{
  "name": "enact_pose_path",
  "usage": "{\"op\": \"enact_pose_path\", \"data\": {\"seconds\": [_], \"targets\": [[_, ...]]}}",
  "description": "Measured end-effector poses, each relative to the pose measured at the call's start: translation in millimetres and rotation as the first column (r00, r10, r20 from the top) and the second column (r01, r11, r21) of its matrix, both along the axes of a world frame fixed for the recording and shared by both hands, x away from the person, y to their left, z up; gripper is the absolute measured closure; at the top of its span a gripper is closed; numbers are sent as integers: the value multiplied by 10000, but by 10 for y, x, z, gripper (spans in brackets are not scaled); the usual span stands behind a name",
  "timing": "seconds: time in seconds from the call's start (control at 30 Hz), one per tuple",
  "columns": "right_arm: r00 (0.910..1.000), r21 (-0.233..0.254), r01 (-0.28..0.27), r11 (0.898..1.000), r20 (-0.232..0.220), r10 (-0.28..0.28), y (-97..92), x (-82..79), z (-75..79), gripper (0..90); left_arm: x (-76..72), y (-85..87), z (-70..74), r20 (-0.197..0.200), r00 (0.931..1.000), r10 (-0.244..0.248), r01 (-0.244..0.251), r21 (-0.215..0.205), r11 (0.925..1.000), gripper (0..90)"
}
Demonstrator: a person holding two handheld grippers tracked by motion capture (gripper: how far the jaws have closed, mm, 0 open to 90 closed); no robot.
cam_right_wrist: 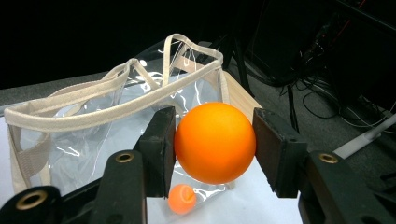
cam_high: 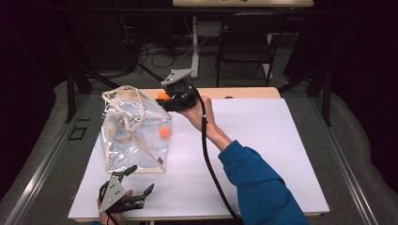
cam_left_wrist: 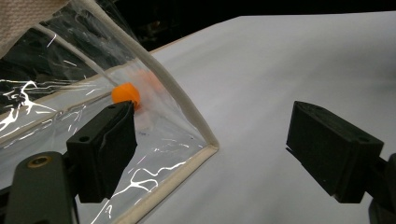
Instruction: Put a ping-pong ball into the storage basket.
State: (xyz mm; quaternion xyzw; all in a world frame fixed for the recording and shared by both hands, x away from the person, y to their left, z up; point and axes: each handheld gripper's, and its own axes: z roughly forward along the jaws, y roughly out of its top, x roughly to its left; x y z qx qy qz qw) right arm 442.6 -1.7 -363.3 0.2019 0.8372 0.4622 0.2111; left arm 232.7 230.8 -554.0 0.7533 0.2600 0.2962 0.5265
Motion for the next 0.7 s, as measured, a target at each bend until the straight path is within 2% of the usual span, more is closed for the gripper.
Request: {"op": "enact_pose_path", "data": {"seconds": [0.37,0.7], "targets": [[10000,-22,10,10000,42,-10,34,10,-15,509,-2,-1,0,13,10000,8,-8,-6,10000,158],[9999,228,-31,9997,118,28,88,6,-3,508,-6,3,2,43,10000,-8,8,-5,10000,158]]}}
